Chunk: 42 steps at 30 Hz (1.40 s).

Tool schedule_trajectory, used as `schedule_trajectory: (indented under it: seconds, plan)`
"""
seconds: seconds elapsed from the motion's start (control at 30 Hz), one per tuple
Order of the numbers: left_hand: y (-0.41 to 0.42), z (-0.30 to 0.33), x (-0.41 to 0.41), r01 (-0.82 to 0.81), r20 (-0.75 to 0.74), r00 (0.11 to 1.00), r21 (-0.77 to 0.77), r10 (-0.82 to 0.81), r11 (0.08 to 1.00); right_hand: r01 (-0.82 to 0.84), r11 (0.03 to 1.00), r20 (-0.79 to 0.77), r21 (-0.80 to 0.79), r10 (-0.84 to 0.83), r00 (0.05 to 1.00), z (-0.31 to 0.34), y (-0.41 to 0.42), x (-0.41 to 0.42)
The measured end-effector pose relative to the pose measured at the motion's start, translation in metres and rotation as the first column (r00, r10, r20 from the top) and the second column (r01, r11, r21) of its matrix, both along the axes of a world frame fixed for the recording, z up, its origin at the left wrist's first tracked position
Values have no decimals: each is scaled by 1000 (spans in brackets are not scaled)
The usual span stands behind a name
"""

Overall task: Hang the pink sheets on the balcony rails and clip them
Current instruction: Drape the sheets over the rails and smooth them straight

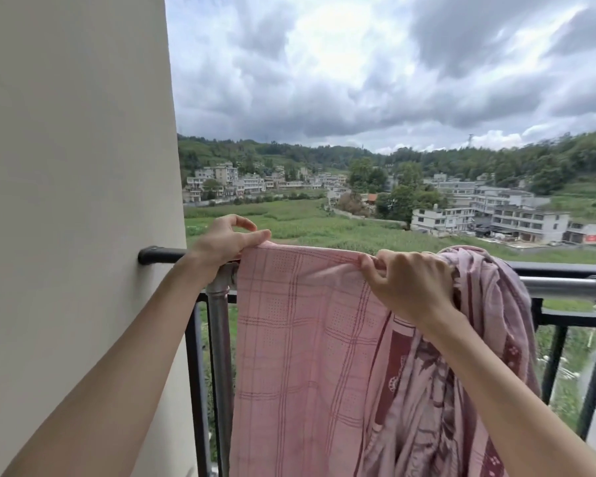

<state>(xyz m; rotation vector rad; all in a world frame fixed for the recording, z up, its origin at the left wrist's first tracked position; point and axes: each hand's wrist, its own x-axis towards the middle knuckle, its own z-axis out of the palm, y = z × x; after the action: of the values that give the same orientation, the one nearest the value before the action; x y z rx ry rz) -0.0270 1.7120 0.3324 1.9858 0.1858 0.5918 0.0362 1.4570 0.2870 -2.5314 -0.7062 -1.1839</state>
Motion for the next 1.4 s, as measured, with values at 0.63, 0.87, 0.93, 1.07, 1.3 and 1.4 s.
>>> schedule_trajectory:
  seconds: [0.63, 0.87, 0.93, 1.07, 1.3, 1.4]
  plan:
    - [-64, -62, -21, -234, 274, 961, 765, 26, 600, -79, 995, 127, 66, 70, 989, -25, 2, -6]
    - [-68, -76, -6, -339, 350, 932, 749, 94, 569, 50, 998, 83, 27, -52, 995, -24, -55, 1]
    - [-70, -77, -5, -357, 356, 927, 738, 119, 573, 88, 995, 99, 40, -92, 991, -25, -76, 6]
    - [-75, -77, -4, -377, 353, 922, 720, 160, 583, 125, 991, 149, 44, -131, 980, -28, -115, 19]
    - [-146, -64, -5, -415, 286, 910, 654, 302, 633, -6, 988, 121, 157, -13, 993, -29, -118, 25]
    - [-201, -69, 5, -344, 272, 939, 722, 211, 600, -116, 980, 101, 163, 101, 990, -32, -107, 22]
